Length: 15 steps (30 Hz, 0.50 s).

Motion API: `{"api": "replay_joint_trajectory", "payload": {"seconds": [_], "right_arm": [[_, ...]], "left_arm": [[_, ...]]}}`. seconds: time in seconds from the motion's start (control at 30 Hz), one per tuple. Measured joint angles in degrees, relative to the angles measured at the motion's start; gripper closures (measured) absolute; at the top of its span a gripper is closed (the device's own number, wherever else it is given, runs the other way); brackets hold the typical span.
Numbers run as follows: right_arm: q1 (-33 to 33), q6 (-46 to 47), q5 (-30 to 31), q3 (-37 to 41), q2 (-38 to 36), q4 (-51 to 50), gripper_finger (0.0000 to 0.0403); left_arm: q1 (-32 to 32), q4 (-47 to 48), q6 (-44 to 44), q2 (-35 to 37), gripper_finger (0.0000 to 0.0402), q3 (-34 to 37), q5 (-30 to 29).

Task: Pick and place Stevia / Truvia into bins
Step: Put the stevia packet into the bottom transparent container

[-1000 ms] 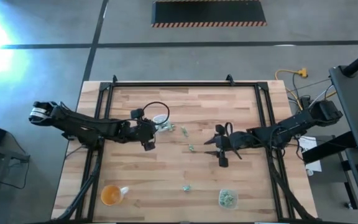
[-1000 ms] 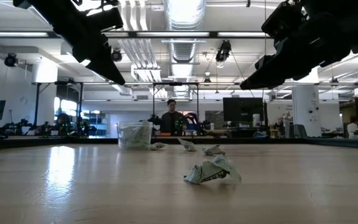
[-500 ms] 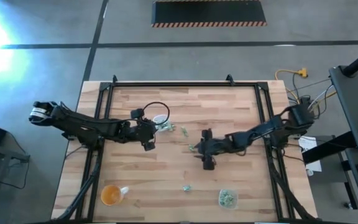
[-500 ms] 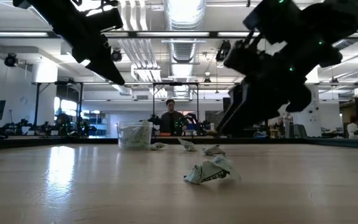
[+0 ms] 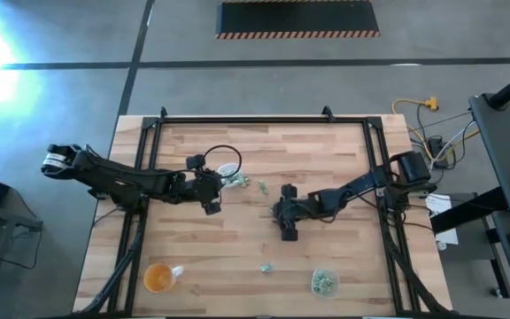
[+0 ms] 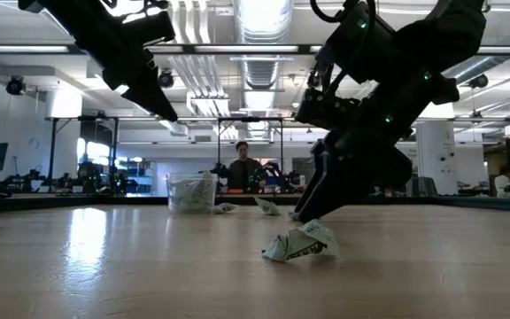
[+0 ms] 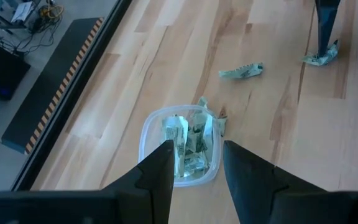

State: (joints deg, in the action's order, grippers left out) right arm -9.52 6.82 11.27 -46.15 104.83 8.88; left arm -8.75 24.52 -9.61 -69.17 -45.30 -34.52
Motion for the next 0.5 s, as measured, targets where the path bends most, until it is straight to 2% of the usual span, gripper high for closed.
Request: {"api": "replay_joint_trajectory", "payload": {"seconds": [0.23, 0.5], "right_arm": [[0.04, 0.34, 0.72, 0.02, -0.69, -1.86, 0.0215], [0.02, 0.49, 0.76, 0.04, -0.73, -2.72, 0.0262]], "left_arm": [[0.0, 0.05, -0.02, 0.0, 0.0281, 0.0, 0.04], [0.0, -0.01, -0.04, 0.0, 0.0281, 0.0, 0.04]]}}
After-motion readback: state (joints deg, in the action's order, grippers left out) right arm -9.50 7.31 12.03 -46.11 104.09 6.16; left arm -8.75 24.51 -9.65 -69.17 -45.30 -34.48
